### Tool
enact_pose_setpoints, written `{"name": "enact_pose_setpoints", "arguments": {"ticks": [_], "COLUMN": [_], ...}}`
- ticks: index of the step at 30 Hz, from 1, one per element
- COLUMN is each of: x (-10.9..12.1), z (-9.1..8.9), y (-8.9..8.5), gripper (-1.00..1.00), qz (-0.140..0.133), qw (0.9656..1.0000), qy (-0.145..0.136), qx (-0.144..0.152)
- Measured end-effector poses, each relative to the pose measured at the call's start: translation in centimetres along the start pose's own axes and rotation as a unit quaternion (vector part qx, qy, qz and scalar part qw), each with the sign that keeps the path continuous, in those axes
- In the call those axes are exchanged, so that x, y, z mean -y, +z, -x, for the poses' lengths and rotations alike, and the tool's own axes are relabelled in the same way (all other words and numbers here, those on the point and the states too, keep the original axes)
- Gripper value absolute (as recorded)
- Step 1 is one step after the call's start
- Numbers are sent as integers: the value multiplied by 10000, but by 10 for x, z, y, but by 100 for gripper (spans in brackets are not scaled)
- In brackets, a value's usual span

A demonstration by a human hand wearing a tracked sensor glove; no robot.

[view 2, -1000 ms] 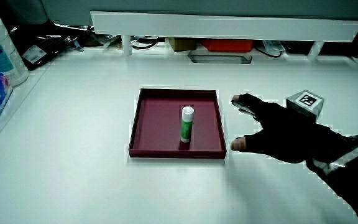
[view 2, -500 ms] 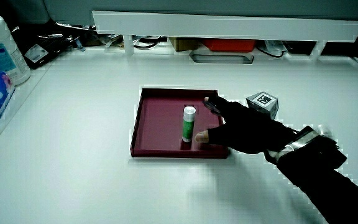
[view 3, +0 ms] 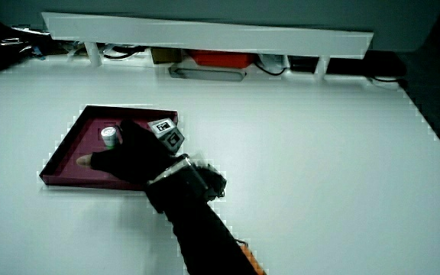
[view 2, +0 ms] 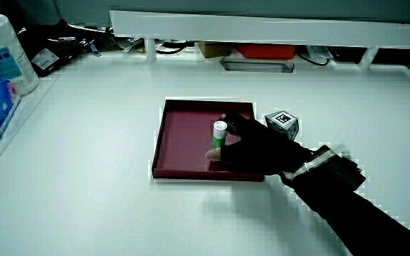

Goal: Pick glue stick

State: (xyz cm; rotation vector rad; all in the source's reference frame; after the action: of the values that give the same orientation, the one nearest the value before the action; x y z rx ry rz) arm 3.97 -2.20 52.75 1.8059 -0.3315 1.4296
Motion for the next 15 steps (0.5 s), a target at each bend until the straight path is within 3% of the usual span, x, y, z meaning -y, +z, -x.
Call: {"name": "enact_pose_setpoints", "arguments": {"ticks": [7, 9, 14, 15], "x": [-2, -1, 3, 4], "z": [-5, -7, -9, -9], "y": [-4, -4, -2, -2], "gripper": [4, 11, 29, 32], "qz": [-234, -419, -845, -948], "qw": [9996, 9987, 9956, 9942], "qy": [138, 179, 334, 347], "qx": [-71, -222, -226, -381]}}
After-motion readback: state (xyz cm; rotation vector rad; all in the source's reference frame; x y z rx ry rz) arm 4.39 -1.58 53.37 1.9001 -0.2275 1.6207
